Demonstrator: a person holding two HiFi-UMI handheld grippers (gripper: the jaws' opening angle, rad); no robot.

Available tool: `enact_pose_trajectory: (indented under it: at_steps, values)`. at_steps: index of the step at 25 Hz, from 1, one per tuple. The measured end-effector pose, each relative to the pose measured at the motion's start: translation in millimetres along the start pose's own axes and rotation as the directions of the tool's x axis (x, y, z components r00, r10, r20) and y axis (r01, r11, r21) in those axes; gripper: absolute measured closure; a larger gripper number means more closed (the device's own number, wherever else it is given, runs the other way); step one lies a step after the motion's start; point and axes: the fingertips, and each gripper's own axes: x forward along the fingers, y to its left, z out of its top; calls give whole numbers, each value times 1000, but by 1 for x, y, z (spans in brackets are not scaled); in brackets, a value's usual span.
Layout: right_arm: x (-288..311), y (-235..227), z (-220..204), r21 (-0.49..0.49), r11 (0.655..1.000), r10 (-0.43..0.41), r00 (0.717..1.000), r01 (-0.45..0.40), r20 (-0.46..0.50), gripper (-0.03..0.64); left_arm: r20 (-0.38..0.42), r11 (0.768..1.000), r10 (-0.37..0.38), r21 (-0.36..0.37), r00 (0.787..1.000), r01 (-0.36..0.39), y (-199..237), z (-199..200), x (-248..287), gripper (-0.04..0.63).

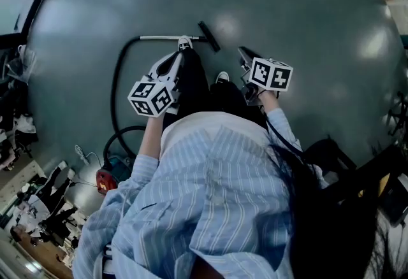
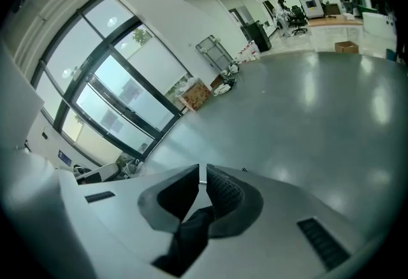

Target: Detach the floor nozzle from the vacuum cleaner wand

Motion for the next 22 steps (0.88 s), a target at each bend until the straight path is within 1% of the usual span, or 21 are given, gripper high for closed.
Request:
enact_pose_trajectory:
  at_steps: [3,7,8,10,14,17,19,22]
  values:
    - [3,-3,3,19,1000,-19,1000,19,8,578,-31,999,-31,21,999,32,5,1,12,589]
    - [17,-6,8,37,999,-38,999,37,11,578,-98,993,-64,97,993,73,22,5,38,588]
    - [24,-7,9,36,998,-44,999,43,10,578,-117,991,-73,105,990,86,29,5,46,589]
    - [39,-11,7,23,998,-62,998,62,2,578,-161,989,-92,98,983,108,44,1,57,588]
    - [72,-25,4,-40,994,-99,995,98,-29,578,-248,986,-104,102,963,133,75,-7,85,588]
    - [110,-41,4,-104,989,-115,991,108,-68,577,-299,983,-111,111,948,149,106,-16,115,588]
    - [138,-52,3,-112,987,-123,988,112,-89,577,-342,980,-114,114,933,162,129,-26,136,588]
    - [179,-73,-3,-99,985,-151,981,140,-119,569,-412,976,-101,134,905,170,164,-43,163,586]
